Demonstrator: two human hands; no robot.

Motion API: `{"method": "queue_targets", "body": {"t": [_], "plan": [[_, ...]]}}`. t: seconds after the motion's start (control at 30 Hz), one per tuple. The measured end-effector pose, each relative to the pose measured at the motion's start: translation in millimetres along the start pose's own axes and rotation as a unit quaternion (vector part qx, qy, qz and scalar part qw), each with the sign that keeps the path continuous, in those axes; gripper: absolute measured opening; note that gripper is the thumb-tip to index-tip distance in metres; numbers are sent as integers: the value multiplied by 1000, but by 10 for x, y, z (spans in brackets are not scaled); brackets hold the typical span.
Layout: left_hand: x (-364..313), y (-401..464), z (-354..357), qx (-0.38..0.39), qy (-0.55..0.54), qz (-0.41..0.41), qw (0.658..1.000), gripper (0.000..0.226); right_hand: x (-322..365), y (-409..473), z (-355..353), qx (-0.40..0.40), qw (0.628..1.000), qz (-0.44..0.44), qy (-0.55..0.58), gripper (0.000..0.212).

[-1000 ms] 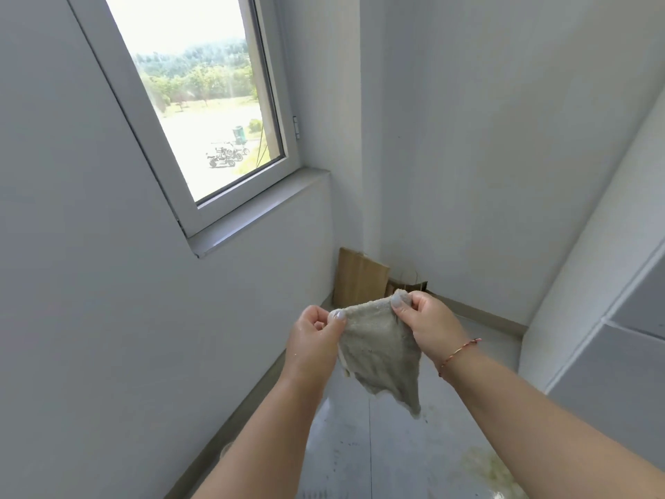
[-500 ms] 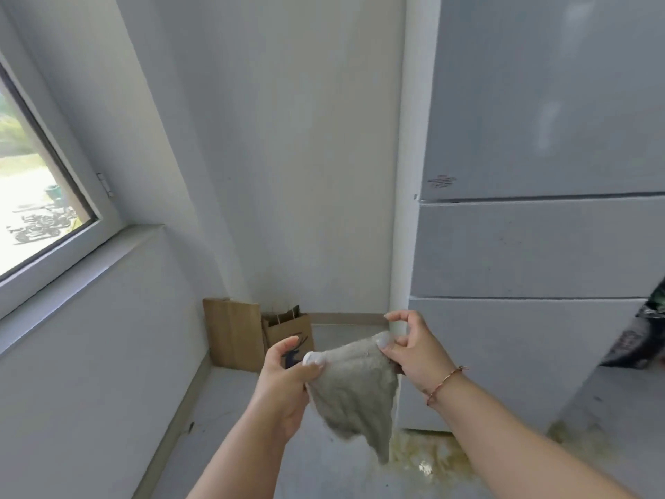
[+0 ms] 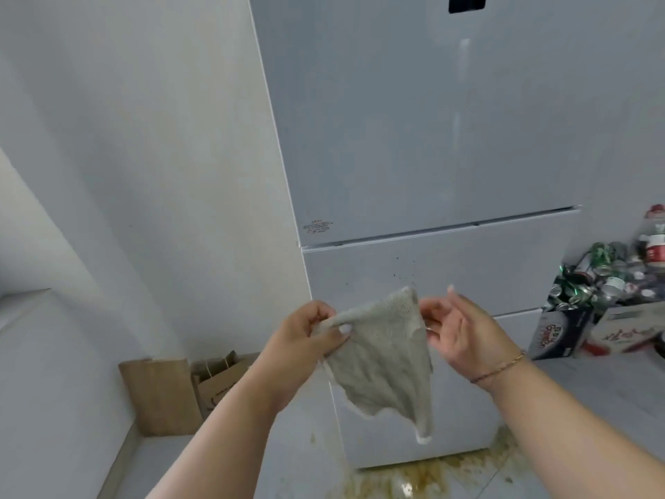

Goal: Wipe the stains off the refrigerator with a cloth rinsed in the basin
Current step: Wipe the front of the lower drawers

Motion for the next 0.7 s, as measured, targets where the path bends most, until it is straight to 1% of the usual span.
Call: {"method": "queue_targets", "body": {"t": [0.03, 0.07, 0.1, 0.13, 0.17, 0.2, 0.23, 0.3, 0.33, 0.43, 0.5, 0.57, 0.63, 0.7], "plan": [[-92, 135, 90, 0, -39, -1, 999, 20, 7, 34, -72, -3, 997, 29, 66, 72], [-187, 268, 192, -5, -51, -2, 999, 20, -3, 55, -86, 10, 994, 60, 90, 66], [-229, 389, 280, -15, -40, -6, 999, 19, -73, 49, -99, 8, 993, 77, 89, 59], [-258, 512, 364, -30, -13, -13, 999, 19, -118, 50, -115, -7, 992, 89, 94, 62], [-246, 628, 422, -45, 18, -25, 999, 19, -173, 63, -143, -29, 988, 97, 115, 76], [-229, 703, 454, -57, 40, -37, 997, 19, -245, 73, -155, -45, 979, 113, 162, 91], [-216, 817, 505, -67, 47, -47, 996, 18, -260, 110, -217, -58, 968, 126, 207, 95], [-186, 989, 563, -88, 41, -62, 993, 16, -216, 152, -292, -69, 947, 146, 278, 89], [-183, 1065, 571, -105, 41, -68, 991, 15, -154, 183, -337, -62, 942, 150, 294, 88], [-108, 1207, 457, -185, 46, -105, 976, 18, 66, 228, -484, -58, 943, 138, 298, 80], [-45, 1248, 334, -233, 54, -137, 961, 28, 200, 271, -591, -79, 954, 121, 263, 64], [51, 1279, 152, -272, 69, -159, 947, 44, 239, 302, -695, -110, 957, 118, 241, 50], [168, 1309, -29, -293, 88, -185, 934, 56, 273, 300, -757, -122, 958, 111, 234, 42], [244, 1344, -182, -306, 104, -206, 924, 63, 298, 305, -802, -130, 959, 107, 227, 38]]}}
Point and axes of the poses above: each hand's wrist, its own y-axis towards the middle knuckle, its own z-axis out of the palm, x = y × z, the point moved 8 cm from there along y, towards the middle knuckle, and after that the axes turned 13 degrees about y, right-handed, at the moved point
